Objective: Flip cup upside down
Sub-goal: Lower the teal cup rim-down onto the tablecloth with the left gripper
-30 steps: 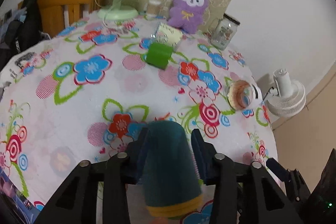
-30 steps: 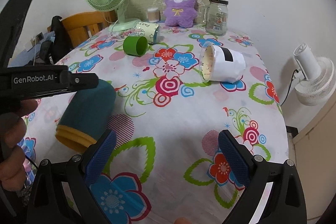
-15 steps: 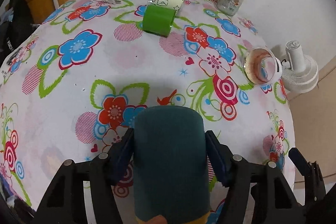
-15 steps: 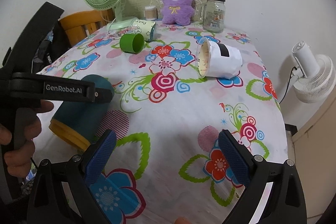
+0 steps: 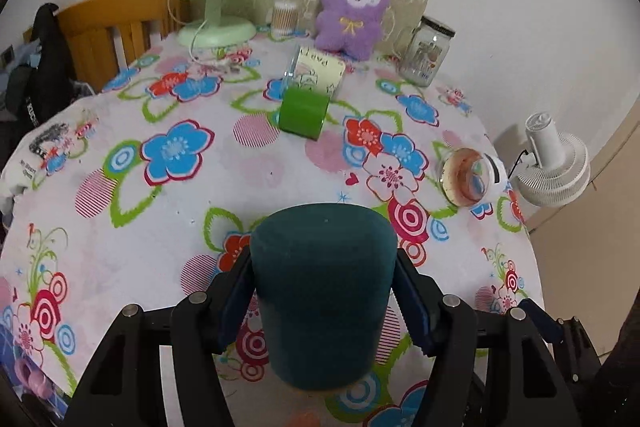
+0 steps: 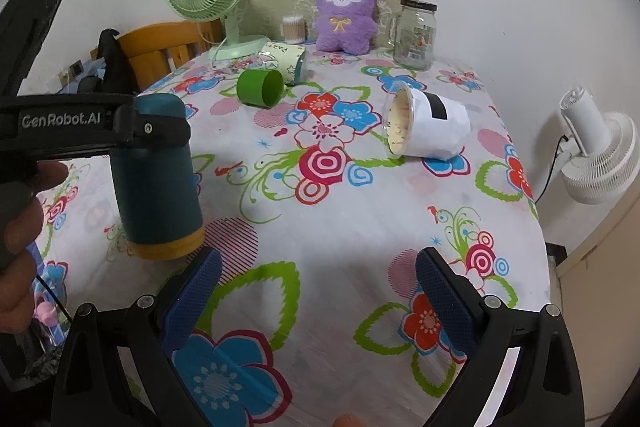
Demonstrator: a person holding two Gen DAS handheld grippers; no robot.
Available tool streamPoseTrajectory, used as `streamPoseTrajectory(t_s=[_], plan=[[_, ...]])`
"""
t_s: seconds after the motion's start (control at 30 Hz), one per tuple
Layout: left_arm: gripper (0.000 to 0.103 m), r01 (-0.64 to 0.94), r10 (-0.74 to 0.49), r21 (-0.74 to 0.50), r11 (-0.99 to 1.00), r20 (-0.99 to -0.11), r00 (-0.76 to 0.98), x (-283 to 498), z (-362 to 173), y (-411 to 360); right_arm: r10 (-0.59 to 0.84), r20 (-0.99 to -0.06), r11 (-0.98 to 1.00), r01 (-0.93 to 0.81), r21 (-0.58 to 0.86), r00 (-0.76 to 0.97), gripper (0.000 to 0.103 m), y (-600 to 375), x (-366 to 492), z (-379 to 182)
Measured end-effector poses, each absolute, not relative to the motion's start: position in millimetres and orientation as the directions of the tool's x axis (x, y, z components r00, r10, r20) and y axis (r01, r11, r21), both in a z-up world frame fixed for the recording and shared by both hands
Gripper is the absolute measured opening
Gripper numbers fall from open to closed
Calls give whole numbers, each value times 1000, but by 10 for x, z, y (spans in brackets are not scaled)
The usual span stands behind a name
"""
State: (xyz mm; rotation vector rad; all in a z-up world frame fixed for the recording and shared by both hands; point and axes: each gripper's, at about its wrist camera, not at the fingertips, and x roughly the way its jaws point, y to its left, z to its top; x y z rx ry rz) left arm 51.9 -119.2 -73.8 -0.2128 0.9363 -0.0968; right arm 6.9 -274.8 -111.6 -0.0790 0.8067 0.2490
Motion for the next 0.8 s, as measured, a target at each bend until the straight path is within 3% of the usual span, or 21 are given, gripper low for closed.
streamPoseTrajectory(t_s=[0.43,0.57,0.7,0.8], plan=[[68,-3,-132,-175,984,-752,645,380,-601,-1166,197,-713,961,-275,6,673,99,-2636,35,-1071],[68,17,-119,-137,990,-780,614,378,-717,-1254,191,-718,960,-280,-5,670,99,-2613,26,-1086],[87,36,-124,-129,991,-782,611,327,-751,-1327,186,-718,961,-277,-10,670,99,-2617,25,-1080],[92,37,-114,-117,992,-764,636,299,-690,-1343,184,-718,962,-275,-10,672,99,-2626,32,-1074]])
